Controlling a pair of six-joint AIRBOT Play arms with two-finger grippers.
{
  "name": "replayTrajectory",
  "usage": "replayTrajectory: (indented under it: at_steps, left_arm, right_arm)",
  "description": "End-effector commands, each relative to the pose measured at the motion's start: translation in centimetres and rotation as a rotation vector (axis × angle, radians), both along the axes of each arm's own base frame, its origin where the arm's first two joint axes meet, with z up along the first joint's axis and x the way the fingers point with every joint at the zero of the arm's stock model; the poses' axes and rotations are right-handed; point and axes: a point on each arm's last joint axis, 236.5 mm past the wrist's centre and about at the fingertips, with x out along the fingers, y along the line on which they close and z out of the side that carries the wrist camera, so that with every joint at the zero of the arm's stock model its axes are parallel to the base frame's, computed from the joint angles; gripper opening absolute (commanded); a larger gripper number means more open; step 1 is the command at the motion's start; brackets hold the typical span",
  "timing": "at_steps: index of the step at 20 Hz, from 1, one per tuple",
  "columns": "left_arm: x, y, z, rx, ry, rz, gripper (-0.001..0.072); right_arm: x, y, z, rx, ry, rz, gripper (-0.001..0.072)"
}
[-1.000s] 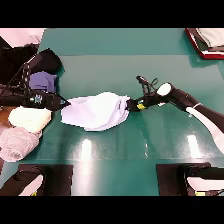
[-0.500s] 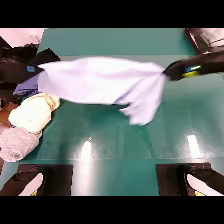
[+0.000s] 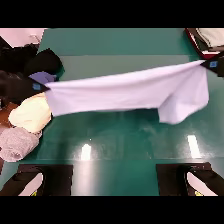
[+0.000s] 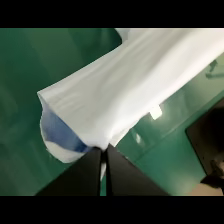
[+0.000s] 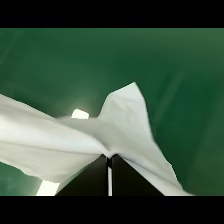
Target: Fold the shirts.
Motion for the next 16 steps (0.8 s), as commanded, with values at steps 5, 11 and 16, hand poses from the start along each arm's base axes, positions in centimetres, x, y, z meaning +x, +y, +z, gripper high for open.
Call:
replayTrajectory:
  at_steps: [5, 11, 16]
  left_arm:
    - [3.4, 3.7, -17.8, 0.078, 0.201, 0.245, 0.0524]
    - [0.0, 5.7, -19.8, 0.113, 0.406, 0.229, 0.0539]
    - [-3.9, -1.9, -24.9, -0.083, 0.536, 0.168, 0.0539]
  right_arm:
    - [5.6, 1.5, -13.8, 0.109, 0.317, -0.035, 0.0019]
    - [6.0, 0.5, -17.0, 0.104, 0.460, -0.039, 0.0442]
    - [6.2, -0.8, -13.1, 0.117, 0.290, -0.097, 0.0440]
